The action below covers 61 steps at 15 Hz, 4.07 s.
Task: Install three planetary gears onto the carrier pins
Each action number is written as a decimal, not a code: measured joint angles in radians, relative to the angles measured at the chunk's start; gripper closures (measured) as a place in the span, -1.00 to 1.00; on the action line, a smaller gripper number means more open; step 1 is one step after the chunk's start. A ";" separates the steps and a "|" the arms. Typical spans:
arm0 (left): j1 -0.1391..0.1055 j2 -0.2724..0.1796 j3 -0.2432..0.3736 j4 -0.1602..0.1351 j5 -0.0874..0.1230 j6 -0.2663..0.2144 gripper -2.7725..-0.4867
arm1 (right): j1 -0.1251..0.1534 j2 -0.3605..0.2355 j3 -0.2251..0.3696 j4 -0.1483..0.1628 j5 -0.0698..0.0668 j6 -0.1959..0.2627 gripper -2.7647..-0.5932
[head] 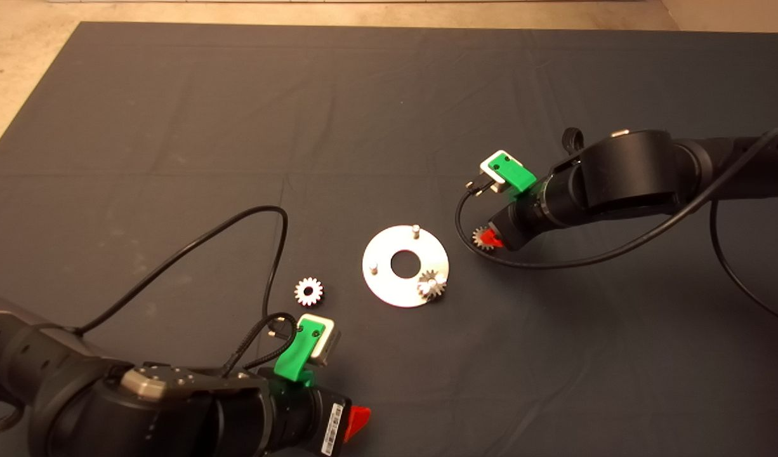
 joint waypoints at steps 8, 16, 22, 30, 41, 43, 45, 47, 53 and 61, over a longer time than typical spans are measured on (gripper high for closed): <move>0.000 0.001 0.000 0.000 0.000 0.000 -0.38 | -0.046 -0.028 -0.005 0.047 0.189 0.000 -0.48; 0.000 -0.001 0.000 0.000 0.000 0.000 -0.38 | -0.045 -0.031 -0.011 0.048 0.150 -0.015 -0.48; 0.000 -0.001 0.000 0.000 0.000 0.000 -0.38 | -0.046 -0.031 -0.011 0.048 0.129 -0.015 -0.48; 0.000 -0.001 0.000 0.000 0.000 0.000 -0.38 | -0.077 -0.030 -0.057 0.048 0.134 -0.020 -0.48; 0.000 -0.002 0.000 0.000 0.000 0.000 -0.38 | -0.081 -0.027 -0.087 0.048 0.140 -0.046 -0.48; 0.000 -0.002 0.000 0.000 0.000 0.000 -0.38 | -0.081 -0.027 -0.087 0.048 0.147 -0.046 -0.48; 0.000 -0.005 0.000 0.000 0.000 0.000 -0.38 | -0.081 -0.025 -0.088 0.048 0.163 -0.046 -0.48; 0.000 -0.007 0.000 0.001 0.000 0.000 -0.38 | -0.081 -0.021 -0.090 0.048 0.168 -0.047 -0.48; 0.000 -0.009 0.000 0.000 0.000 0.000 -0.38 | -0.081 -0.016 -0.100 0.048 0.167 -0.049 -0.48; 0.000 -0.009 0.000 0.001 0.000 0.000 -0.38 | -0.081 -0.016 -0.101 0.048 0.167 -0.049 -0.27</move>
